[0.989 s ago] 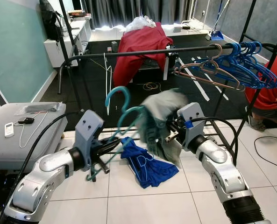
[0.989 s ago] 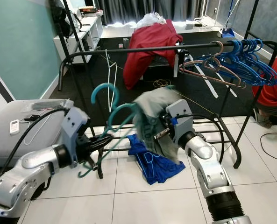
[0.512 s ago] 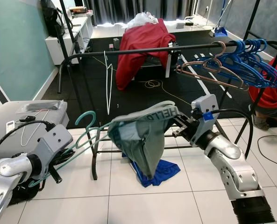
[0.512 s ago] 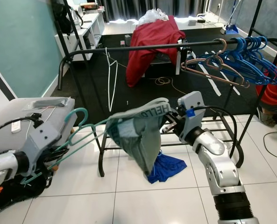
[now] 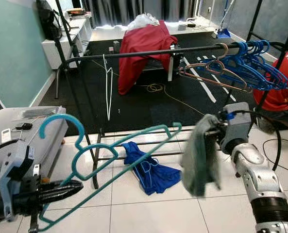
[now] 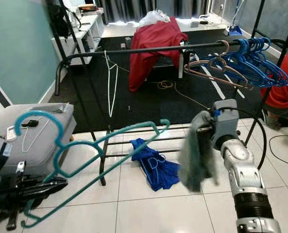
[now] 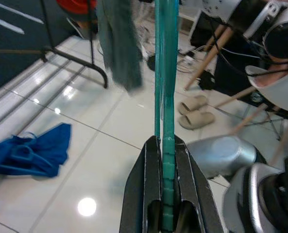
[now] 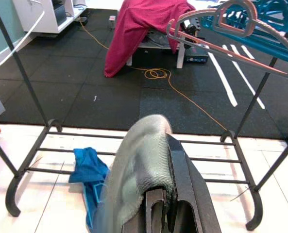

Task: Hang hanger

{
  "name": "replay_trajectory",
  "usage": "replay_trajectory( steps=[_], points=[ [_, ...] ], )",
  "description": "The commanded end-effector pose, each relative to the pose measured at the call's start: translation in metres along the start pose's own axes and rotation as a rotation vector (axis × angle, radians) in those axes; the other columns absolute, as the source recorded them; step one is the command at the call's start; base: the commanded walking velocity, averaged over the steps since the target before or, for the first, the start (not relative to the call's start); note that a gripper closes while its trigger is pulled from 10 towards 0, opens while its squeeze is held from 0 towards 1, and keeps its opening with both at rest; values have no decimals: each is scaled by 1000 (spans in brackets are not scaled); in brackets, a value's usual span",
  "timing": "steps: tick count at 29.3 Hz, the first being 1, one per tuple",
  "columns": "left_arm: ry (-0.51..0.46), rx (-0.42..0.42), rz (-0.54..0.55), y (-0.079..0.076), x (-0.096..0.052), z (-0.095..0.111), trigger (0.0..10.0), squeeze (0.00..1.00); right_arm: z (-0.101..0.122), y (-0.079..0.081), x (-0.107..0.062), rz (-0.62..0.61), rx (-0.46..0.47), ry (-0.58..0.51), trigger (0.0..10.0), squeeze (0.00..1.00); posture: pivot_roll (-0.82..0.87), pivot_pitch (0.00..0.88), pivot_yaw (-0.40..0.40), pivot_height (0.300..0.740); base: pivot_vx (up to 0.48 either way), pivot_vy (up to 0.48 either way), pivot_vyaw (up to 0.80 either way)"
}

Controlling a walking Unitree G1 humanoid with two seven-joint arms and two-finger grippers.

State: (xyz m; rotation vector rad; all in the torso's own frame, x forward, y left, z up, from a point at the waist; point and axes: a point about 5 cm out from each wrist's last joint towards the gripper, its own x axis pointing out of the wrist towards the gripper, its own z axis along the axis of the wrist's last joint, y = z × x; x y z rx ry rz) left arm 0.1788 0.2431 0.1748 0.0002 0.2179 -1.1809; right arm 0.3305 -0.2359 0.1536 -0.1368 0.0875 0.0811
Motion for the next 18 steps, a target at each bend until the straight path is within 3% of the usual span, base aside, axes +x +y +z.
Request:
replay_trajectory(
  steps=[1,2,3,4,5,6,8,9,10,12,13,14,15,16,17,18],
  points=[
    [35,-33,11,0,4,-10,10000,0,-1,9,3,27,0,-11,0,0,-49,0,27,740,0,0,0],
    [52,-48,20,0,7,-14,10000,0,-2,11,3,28,4,-11,0,0,-49,0,27,740,0,0,0],
    [159,-47,36,1,10,-29,10000,0,0,13,4,36,18,-25,0,0,-47,0,24,740,0,0,0],
    [159,-47,36,1,10,-29,10000,0,0,13,4,36,18,-25,0,0,-47,0,24,740,0,0,0],
    [238,-41,40,1,11,-39,10000,0,2,15,4,41,30,-36,0,0,-47,0,24,740,0,0,0],
    [269,-26,152,14,17,-50,10000,0,0,20,5,80,14,-19,0,0,-51,0,28,740,0,0,0],
    [268,-18,275,29,25,-59,10000,0,-4,26,6,120,-10,6,0,0,-51,0,28,740,0,0,0],
    [204,-28,420,45,35,-59,10000,0,-19,36,5,196,-31,79,3255,0,-53,0,31,740,0,0,0],
    [204,-28,420,45,35,-59,10000,0,-19,36,5,196,-31,79,3255,0,-53,0,31,740,0,0,0],
    [131,-54,558,60,47,-58,10000,0,-37,48,1,279,-47,161,3255,0,-53,0,31,740,0,0,0],
    [-6,-122,720,73,54,-55,10000,0,-50,57,-1,293,48,169,10000,0,-60,0,28,740,0,0,0],
    [-6,-122,720,73,54,-55,10000,0,-50,57,-1,293,48,169,10000,0,-60,0,28,740,0,0,0],
    [-94,-181,817,80,58,-55,10000,0,-56,61,-1,288,121,162,10000,0,-60,0,28,740,0,0,0],
    [-121,-278,951,78,70,-74,10000,0,-76,74,-6,300,81,208,10000,0,-72,0,33,740,0,0,794],
    [-121,-278,951,78,70,-74,10000,0,-76,74,-6,300,81,208,10000,0,-72,0,33,740,0,0,794],
    [-117,-339,1035,75,79,-88,10000,0,-89,82,-10,314,38,240,10000,0,-72,0,33,740,0,0,794]
  ],
)
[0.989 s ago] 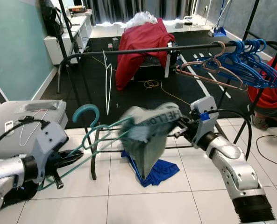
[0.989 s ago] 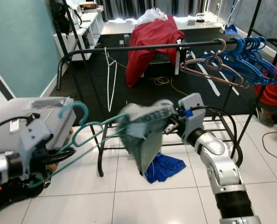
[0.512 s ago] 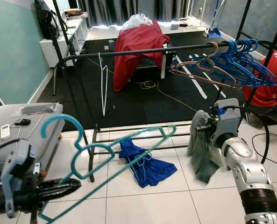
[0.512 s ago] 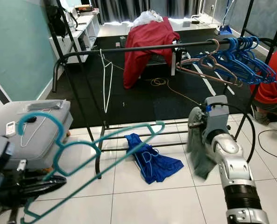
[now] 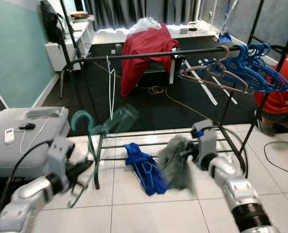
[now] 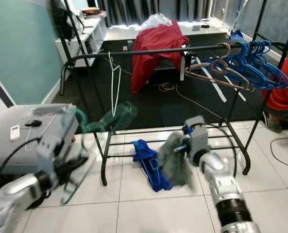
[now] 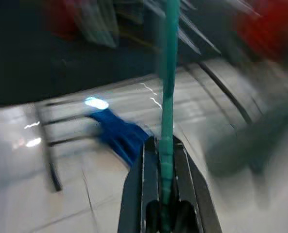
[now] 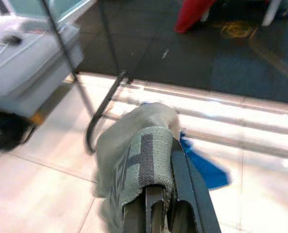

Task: Hang hanger

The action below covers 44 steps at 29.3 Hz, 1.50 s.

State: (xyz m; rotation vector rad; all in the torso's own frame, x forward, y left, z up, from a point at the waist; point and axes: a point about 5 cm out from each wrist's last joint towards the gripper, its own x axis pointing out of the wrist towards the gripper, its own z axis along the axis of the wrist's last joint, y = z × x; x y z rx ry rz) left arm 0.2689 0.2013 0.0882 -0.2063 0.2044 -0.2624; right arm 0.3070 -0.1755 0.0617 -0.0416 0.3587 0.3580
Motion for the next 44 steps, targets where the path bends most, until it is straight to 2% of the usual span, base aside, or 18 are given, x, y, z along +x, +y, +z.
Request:
replay_trajectory(
  steps=[1,2,4,6,9,10,12,13,14,15,19,20,21,22,23,25,38,44],
  points=[
    [39,-45,159,10,-6,-21,10000,0,-5,7,4,9,-54,1,10000,0,-72,0,33,740,0,0,794],
    [70,27,186,2,-6,-31,10000,0,-5,12,5,23,-108,-16,10000,0,-92,0,49,740,0,0,800],
    [45,161,165,-9,-7,-28,10000,0,-4,13,5,37,-119,-32,10000,0,-84,0,37,740,0,0,788],
    [4,53,253,5,-14,-25,10000,0,-1,9,3,25,-80,-57,10000,0,-88,0,36,740,0,0,781],
    [-7,7,324,15,-25,-29,10000,0,1,5,-2,26,-110,-76,10000,0,-98,0,39,740,0,0,779],
    [-9,-6,341,17,-33,-33,10000,0,-3,2,-9,24,-147,-74,10000,0,-101,0,48,740,0,0,775],
    [-5,-59,375,17,-53,-43,10000,0,-11,-3,-26,5,-117,-88,10000,0,-103,0,58,740,0,0,775],
    [-5,-59,375,17,-53,-43,10000,0,-11,-3,-26,5,-117,-88,10000,0,-103,0,58,740,0,0,775],
    [1,-98,396,13,-64,-51,10000,0,-18,-4,-37,-3,-73,-98,10000,0,-109,0,65,740,0,0,775],
    [2,-104,400,13,-65,-52,10000,0,-19,-4,-38,-3,-67,-99,10000,0,-109,0,65,740,0,0,775],
    [-31,-122,422,10,-66,-53,10000,0,-24,-1,-42,-14,-8,-133,10000,0,-107,0,71,740,0,0,766],
    [-47,-115,410,10,-59,-50,10000,0,-23,-4,-40,-19,45,-152,10000,0,-107,0,73,740,0,0,769],
    [-47,-115,410,10,-59,-50,10000,0,-23,-4,-40,-19,45,-152,10000,0,-107,0,73,740,0,0,769],
    [-57,-112,390,11,-52,-48,10000,0,-22,-7,-37,-28,105,-169,10000,0,-106,0,77,740,0,0,763],
    [-57,-112,390,11,-52,-48,10000,0,-22,-7,-37,-28,105,-169,10000,0,-106,0,77,740,0,0,763],
    [-54,-159,341,15,-45,-49,10000,0,-19,-14,-34,-36,220,-194,10000,0,-103,0,79,740,0,0,763],
    [-23,-253,340,18,-48,-53,10000,0,-19,-8,-36,22,233,-179,10000,0,-50,0,32,740,0,0,765],
    [-40,-249,362,20,-46,-50,10000,0,-19,-6,-34,43,231,-175,10000,0,-33,0,27,740,0,0,765]
  ],
)
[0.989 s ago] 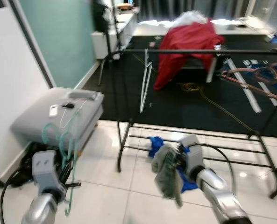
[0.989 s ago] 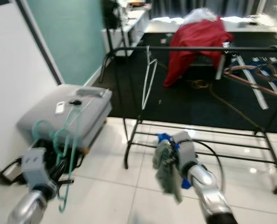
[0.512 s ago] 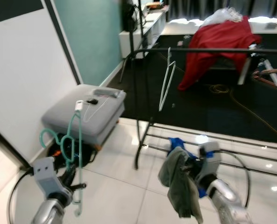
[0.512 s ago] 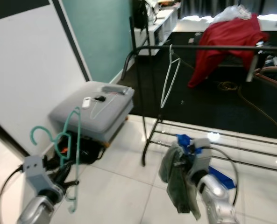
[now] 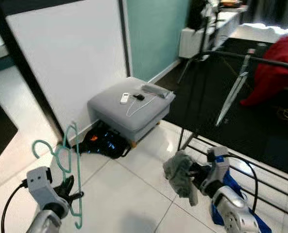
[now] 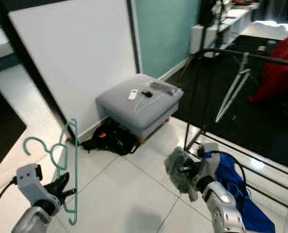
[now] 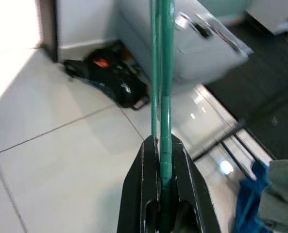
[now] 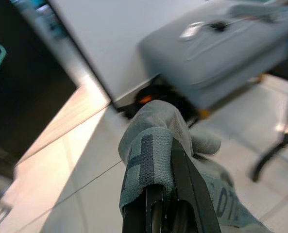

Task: Hang hanger

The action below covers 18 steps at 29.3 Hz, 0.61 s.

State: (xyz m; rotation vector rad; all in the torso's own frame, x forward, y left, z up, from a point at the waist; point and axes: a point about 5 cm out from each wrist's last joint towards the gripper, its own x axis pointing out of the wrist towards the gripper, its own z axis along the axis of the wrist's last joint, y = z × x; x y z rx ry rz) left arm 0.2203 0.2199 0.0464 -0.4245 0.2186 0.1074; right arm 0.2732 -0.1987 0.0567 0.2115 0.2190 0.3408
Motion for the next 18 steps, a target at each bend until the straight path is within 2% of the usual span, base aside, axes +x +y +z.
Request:
replay_trajectory(
  steps=[1,11,18],
  points=[
    [-5,23,24,4,0,0,10000,0,-2,5,3,27,11,8,10000,0,-29,0,26,740,0,0,763],
    [5,75,24,5,1,3,10000,0,-3,12,5,89,-7,26,10000,0,-11,0,23,740,0,0,764],
    [23,81,24,6,4,2,10000,0,-2,13,7,107,-7,29,10000,0,-13,0,26,740,0,0,763]
  ],
)
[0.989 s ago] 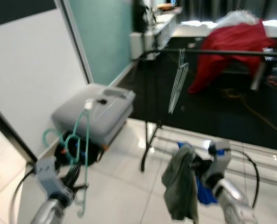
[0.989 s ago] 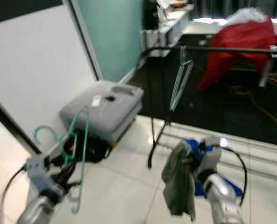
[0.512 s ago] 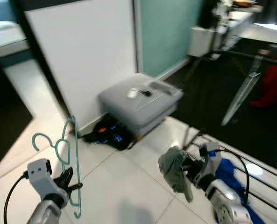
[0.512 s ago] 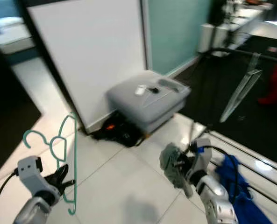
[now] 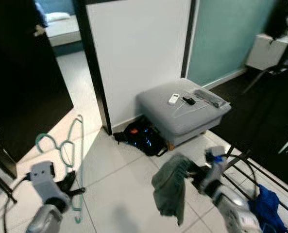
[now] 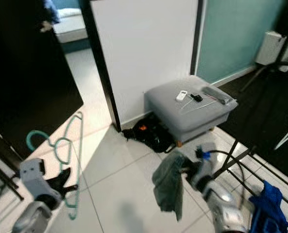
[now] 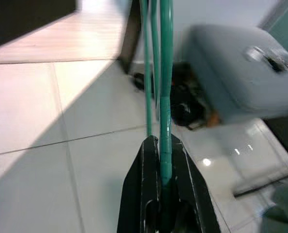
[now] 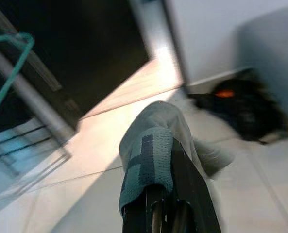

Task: Hang hanger

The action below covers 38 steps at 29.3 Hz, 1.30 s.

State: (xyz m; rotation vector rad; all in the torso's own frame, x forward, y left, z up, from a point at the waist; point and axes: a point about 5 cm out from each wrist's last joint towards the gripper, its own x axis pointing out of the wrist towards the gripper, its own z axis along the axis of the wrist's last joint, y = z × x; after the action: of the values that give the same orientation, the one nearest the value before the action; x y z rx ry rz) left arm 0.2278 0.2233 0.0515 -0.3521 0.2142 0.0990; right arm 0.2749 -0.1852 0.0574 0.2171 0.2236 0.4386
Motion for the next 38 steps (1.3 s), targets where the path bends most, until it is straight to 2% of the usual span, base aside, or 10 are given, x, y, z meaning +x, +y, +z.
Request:
replay_trajectory(
  steps=[1,5,38],
  points=[
    [28,3,22,5,-2,-6,10000,0,0,1,2,13,0,13,10000,0,-13,0,26,740,0,0,763],
    [22,-21,12,6,-1,-5,10000,0,0,0,3,16,14,11,10000,0,-14,0,29,740,0,0,764],
    [8,-60,-9,5,3,-3,10000,0,2,0,4,46,9,9,10000,0,-11,0,25,740,0,0,765]
  ],
)
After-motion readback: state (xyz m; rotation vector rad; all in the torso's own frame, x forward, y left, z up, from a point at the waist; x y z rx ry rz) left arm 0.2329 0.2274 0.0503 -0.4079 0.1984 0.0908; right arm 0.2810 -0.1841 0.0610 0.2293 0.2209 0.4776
